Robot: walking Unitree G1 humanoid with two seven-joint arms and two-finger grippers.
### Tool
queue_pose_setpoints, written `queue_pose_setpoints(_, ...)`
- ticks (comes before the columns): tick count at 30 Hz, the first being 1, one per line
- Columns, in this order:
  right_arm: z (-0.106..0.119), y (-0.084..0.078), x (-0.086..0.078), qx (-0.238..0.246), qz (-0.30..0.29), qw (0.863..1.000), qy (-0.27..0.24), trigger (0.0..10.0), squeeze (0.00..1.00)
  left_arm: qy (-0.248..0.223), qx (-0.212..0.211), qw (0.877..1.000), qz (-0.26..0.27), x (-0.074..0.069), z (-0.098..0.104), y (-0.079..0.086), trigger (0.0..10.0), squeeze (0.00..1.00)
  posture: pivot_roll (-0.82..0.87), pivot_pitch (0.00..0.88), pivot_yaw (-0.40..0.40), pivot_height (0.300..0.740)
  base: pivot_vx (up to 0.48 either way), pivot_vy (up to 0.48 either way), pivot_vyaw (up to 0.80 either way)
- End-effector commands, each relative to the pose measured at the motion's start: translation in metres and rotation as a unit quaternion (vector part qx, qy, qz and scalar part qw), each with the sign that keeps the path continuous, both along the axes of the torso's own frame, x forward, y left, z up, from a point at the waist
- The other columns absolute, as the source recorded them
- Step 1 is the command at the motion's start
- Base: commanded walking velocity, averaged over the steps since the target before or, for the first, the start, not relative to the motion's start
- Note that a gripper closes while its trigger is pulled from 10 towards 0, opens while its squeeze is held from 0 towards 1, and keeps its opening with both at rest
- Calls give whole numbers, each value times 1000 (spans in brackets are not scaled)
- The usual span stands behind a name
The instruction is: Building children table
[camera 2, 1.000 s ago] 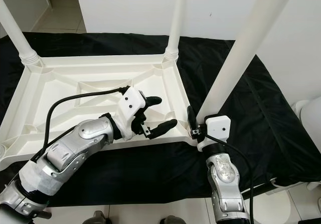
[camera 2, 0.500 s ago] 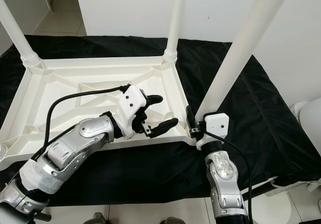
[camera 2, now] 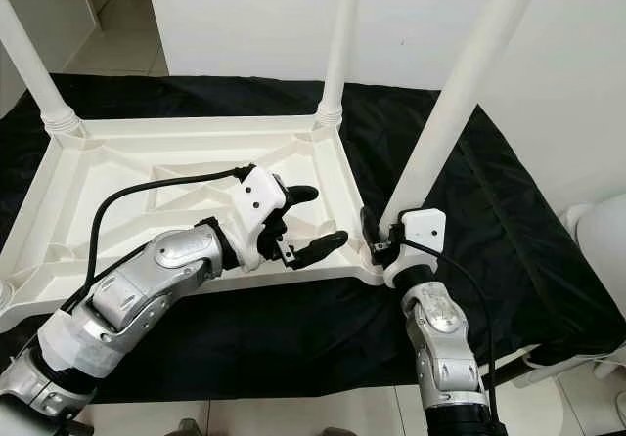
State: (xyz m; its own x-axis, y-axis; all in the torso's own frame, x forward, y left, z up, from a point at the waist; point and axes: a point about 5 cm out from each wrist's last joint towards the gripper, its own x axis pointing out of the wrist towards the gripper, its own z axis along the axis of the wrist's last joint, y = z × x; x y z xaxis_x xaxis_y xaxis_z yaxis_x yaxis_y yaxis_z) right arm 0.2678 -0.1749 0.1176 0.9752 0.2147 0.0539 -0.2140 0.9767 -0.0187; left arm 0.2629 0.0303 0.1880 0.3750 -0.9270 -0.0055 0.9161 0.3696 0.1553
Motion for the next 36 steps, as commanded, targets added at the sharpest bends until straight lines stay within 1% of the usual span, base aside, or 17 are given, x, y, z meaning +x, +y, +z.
queue_pose_setpoints(1,-35,-3,-8,-2,2,995,98,10000,0,-1,19,996,-86,-9,-2,-4,10000,0,15,3,-33,740,0,0,0)
queue_pose_setpoints(10,-30,-6,-7,13,-1,994,105,10000,0,-1,18,996,-84,-10,-2,-4,10000,0,13,6,-38,740,0,0,0)
queue_pose_setpoints(12,-27,-5,-7,13,-13,995,94,10000,0,-1,17,996,-83,-10,-2,-4,10000,0,16,12,-42,740,0,0,0)
queue_pose_setpoints(14,-21,-1,-6,30,-53,996,70,10000,0,0,16,997,-82,-10,-2,-4,10000,0,16,17,-44,740,0,0,0)
queue_pose_setpoints(16,-21,-1,-6,30,-53,996,70,10000,0,0,16,997,-82,-10,-2,-4,10000,0,16,17,-44,740,0,0,0)
queue_pose_setpoints(17,-18,1,-6,40,-76,994,62,10000,0,1,16,997,-81,-10,-2,-4,10000,0,16,17,-44,740,0,0,0)
queue_pose_setpoints(18,-18,1,-6,40,-76,994,62,10000,0,1,16,997,-81,-10,-2,-4,10000,0,16,17,-44,740,0,0,0)
queue_pose_setpoints(19,-11,9,-4,78,-155,984,49,10000,0,2,16,997,-81,-11,-3,-4,10000,0,15,23,-45,740,0,0,0)
queue_pose_setpoints(20,-8,16,-3,97,-183,977,47,10000,0,3,16,997,-81,-11,-3,-4,10000,0,18,25,-48,740,0,0,0)
queue_pose_setpoints(22,-6,21,-3,105,-203,973,42,10000,0,2,16,997,-81,-11,-4,-5,10000,0,18,25,-48,740,0,0,0)
queue_pose_setpoints(23,-6,21,-3,105,-203,973,42,10000,0,2,16,997,-81,-11,-4,-5,10000,0,18,25,-48,740,0,0,0)
queue_pose_setpoints(26,-3,32,-1,118,-221,967,35,10000,0,2,16,997,-79,-11,-3,-5,10000,0,24,29,-44,740,0,0,0)
queue_pose_setpoints(28,-1,39,1,115,-214,969,33,10000,0,3,17,997,-77,-10,-3,-4,10000,0,24,30,-42,740,0,0,0)
queue_pose_setpoints(32,1,38,1,106,-210,972,22,10000,4,3,18,997,-77,-10,-3,-3,10000,0,19,31,-37,740,0,0,0)
queue_pose_setpoints(33,2,36,0,107,-209,972,18,10000,435,3,19,997,-78,-10,-3,-3,10000,0,18,30,-36,740,0,0,0)
queue_pose_setpoints(34,2,35,0,110,-205,972,15,10000,996,3,20,997,-78,-10,-3,-3,10000,0,18,30,-36,740,0,0,0)
queue_pose_setpoints(36,3,35,-1,112,-207,972,13,10000,1000,3,20,997,-78,-10,-3,-3,10000,0,17,29,-33,740,0,0,0)
